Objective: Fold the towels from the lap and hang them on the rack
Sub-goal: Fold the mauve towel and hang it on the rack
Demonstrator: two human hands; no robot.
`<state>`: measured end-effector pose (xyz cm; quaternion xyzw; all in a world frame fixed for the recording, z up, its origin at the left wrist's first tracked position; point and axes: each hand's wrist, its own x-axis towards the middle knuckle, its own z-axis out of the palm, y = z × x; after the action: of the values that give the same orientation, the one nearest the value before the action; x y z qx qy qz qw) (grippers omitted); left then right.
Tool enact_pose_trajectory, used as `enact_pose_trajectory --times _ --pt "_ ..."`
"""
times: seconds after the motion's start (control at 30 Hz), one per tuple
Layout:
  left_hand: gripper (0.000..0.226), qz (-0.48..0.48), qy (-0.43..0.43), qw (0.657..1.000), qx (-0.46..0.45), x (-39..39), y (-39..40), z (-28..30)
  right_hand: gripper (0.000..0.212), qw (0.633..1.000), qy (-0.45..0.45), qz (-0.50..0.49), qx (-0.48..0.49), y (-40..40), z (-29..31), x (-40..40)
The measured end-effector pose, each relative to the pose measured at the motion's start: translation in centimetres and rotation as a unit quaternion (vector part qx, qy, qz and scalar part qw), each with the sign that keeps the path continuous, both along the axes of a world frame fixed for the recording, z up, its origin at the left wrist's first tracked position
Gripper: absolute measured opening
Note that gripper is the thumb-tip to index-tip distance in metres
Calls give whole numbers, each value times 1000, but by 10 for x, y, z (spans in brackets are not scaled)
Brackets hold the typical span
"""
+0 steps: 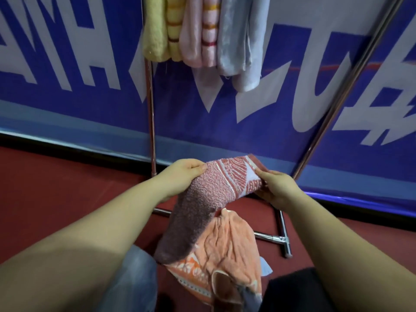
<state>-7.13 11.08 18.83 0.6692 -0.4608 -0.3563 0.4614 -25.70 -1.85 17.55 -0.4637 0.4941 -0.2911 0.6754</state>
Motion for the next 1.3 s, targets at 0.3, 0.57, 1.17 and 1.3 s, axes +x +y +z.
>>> enact_pose_trajectory --times 0.3,0.57,1.17,1.3 --pt "16 -80 -98 991 33 -5 -17 -3 33 929 166 151 -294 6 4 26" --pt "8 -96 -62 993 18 -1 -20 3 49 890 196 290 -292 20 16 33" --pt "19 -140 4 986 91 20 11 15 42 873 247 220 -359 -3 18 -19" --pt "21 -133 -11 988 78 2 6 11 38 878 216 279 -324 16 7 -1"
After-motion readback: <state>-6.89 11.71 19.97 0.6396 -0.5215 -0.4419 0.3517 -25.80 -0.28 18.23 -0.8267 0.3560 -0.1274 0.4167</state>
